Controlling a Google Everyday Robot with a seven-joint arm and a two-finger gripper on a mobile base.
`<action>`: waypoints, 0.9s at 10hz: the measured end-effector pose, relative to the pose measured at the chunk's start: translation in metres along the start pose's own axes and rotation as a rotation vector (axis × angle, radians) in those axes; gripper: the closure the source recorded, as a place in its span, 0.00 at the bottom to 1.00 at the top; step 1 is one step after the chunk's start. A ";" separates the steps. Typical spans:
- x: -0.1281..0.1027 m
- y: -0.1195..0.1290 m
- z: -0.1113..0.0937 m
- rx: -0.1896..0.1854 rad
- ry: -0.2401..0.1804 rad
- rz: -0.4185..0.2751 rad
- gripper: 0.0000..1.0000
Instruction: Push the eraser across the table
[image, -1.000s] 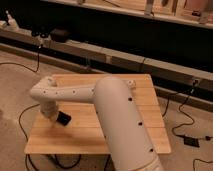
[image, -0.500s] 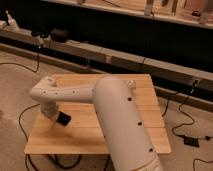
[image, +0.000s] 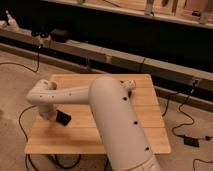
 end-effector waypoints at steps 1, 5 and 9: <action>-0.003 0.006 -0.002 -0.011 0.003 0.014 1.00; -0.021 0.033 -0.006 -0.052 0.004 0.077 1.00; -0.036 0.058 0.001 -0.078 -0.003 0.094 1.00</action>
